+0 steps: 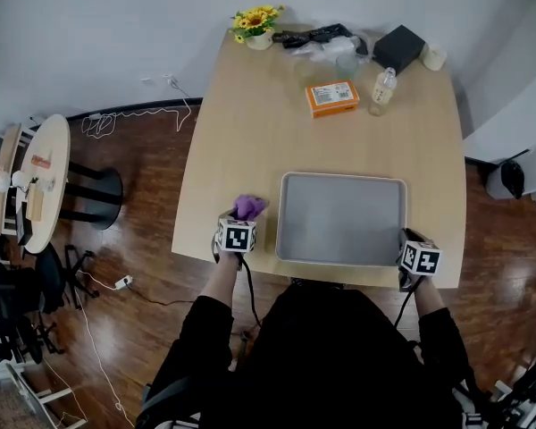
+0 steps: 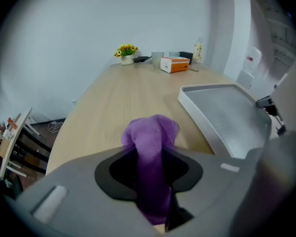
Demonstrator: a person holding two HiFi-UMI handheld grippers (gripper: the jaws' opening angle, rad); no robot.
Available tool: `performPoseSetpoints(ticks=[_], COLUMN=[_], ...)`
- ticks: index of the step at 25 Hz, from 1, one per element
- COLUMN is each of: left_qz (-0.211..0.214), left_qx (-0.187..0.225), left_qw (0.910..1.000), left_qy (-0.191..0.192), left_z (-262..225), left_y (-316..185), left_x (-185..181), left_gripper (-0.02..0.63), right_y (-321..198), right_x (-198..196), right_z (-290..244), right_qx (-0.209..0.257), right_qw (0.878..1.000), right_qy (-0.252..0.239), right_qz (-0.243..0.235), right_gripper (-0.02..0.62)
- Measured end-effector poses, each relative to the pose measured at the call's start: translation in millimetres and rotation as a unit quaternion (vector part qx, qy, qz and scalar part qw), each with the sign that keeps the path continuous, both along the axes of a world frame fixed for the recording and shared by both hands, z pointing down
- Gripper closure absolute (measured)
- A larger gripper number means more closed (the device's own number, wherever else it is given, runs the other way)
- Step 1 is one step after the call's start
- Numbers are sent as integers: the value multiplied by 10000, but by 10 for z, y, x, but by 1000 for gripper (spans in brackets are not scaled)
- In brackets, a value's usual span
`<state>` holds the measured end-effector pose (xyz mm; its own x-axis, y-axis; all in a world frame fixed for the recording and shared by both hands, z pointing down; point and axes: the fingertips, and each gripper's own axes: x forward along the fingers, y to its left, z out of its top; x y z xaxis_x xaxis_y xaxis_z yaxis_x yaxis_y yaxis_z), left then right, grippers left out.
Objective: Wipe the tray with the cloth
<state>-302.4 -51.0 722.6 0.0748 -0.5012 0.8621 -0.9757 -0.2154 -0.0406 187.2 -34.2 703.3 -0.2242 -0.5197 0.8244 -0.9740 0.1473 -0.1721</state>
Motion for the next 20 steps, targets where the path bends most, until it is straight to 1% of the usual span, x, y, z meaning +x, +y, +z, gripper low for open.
performPoseSetpoints(ticks=[2,3,6,8,10,12,14,16,18,20], left_qz=[138,193,476,748,1024,1402,1819,2184,2496,2701], left_qx=[-57,-44,254,475,583,537,315,105,63,-1], left_qw=[9999,9997,9973,9945,9915,9878,9827,9756,9668,9594], left_qy=[65,164,491,562,551,426,155,-186,-537,-813], left_z=[-76,-155,-479,-651,-725,-673,-490,-298,-231,-207], left_y=[11,4,-181,-404,-630,-802,-873,-876,-878,-888], left_x=[60,116,401,635,867,1085,1250,1348,1407,1447], left_gripper=[520,525,526,525,525,523,523,523,523,523], right_y=[-2,1,-4,-3,2,8,17,21,17,2], right_x=[12,11,11,13,9,-7,-25,-40,-55,-64], right_z=[-4,-4,-14,-13,-5,-3,0,-4,-14,-30], right_qx=[27,38,88,105,93,76,59,51,62,89], right_qw=[10000,9999,9998,9998,9998,9998,9998,9999,9998,9998], right_qy=[-14,-30,-31,-17,-15,-35,-54,-55,-67,-82], right_qz=[71,96,147,172,188,189,171,154,168,180], right_gripper=[545,545,545,545,545,543,543,543,543,543])
